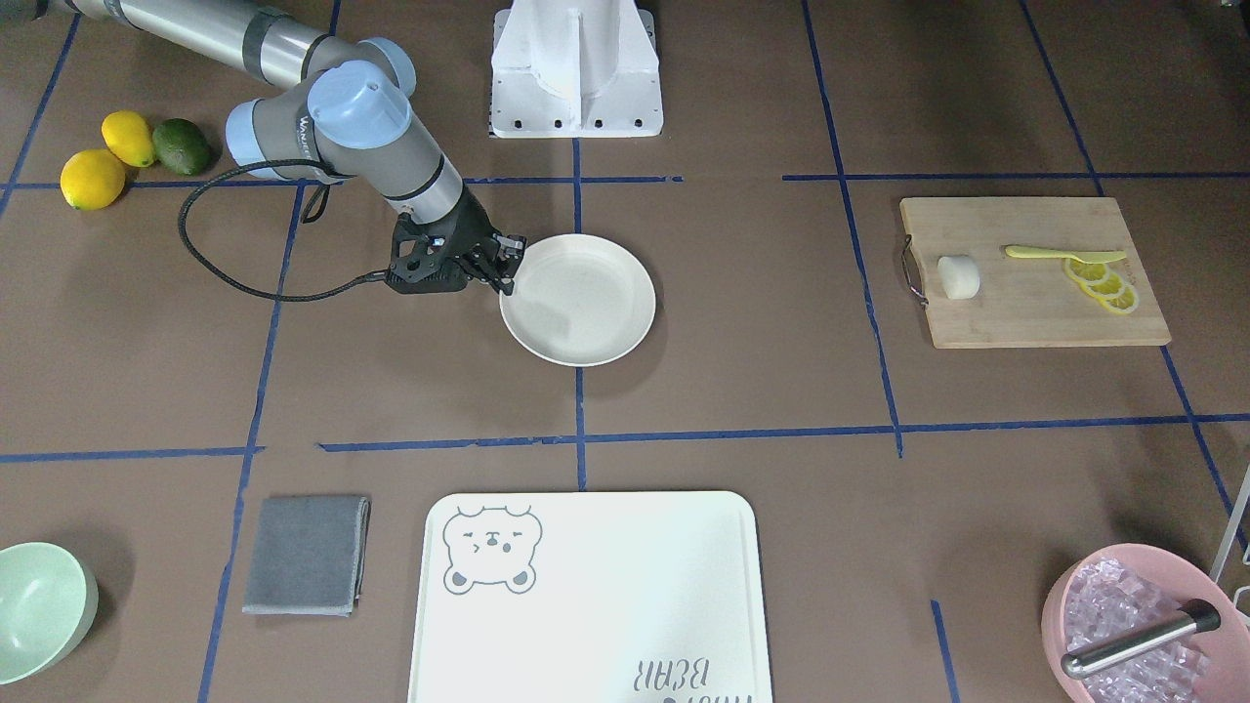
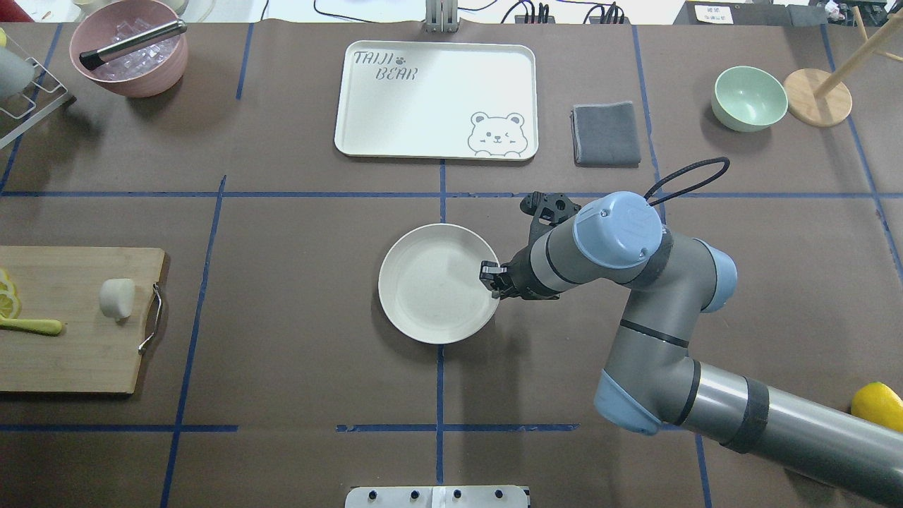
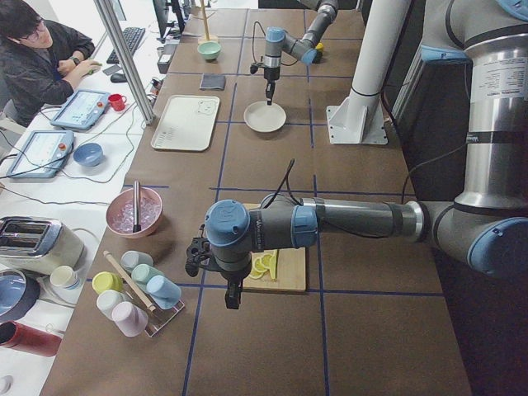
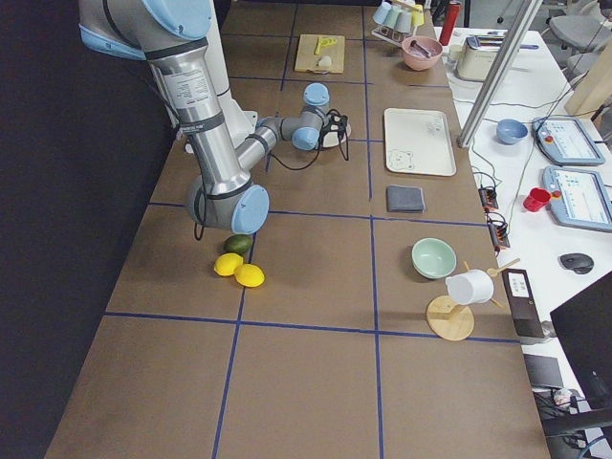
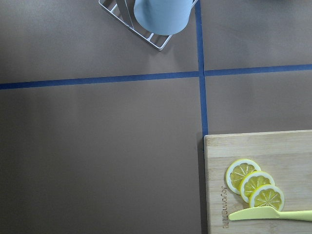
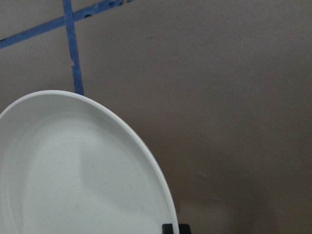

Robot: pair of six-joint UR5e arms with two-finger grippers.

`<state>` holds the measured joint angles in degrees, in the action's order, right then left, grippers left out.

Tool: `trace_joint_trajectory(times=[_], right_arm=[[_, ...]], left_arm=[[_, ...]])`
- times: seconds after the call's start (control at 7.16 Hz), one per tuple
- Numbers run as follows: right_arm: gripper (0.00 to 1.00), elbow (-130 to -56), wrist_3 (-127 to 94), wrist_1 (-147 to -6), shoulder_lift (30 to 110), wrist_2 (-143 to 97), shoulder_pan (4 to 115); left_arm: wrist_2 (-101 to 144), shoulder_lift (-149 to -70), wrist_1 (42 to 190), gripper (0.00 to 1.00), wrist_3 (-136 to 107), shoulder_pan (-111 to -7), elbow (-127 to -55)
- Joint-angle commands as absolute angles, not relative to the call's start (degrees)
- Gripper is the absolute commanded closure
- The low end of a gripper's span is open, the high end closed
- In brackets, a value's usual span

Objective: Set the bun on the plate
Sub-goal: 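Slide the white plate with the right gripper toward the table center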

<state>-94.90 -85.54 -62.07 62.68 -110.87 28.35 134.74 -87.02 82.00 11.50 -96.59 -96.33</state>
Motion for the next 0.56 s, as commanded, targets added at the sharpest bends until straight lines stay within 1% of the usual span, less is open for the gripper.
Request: trace_joint_trajectory(times=[0.0, 0.14, 0.28, 0.42], right_arm=[[0.66, -94.92, -85.43, -62.31, 62.75, -110.39, 27.77], [0.57, -95.27, -85.43, -63.45, 62.58, -110.65, 28.38], [0.45, -95.71, -85.43, -63.63, 62.58, -110.92, 28.91], [0.21, -96.15, -85.34, -63.63, 62.58, -111.0, 29.53]], left_arm=[[134.74, -87.01, 82.0, 0.0, 11.34, -96.59, -96.76], [134.74, -87.1, 82.09, 0.0, 7.94, -96.33, -97.55], [134.82, -87.01, 84.53, 0.0, 1.21, -92.15, -99.12], [134.91, -86.92, 88.73, 0.0, -7.3, -87.76, -100.88]])
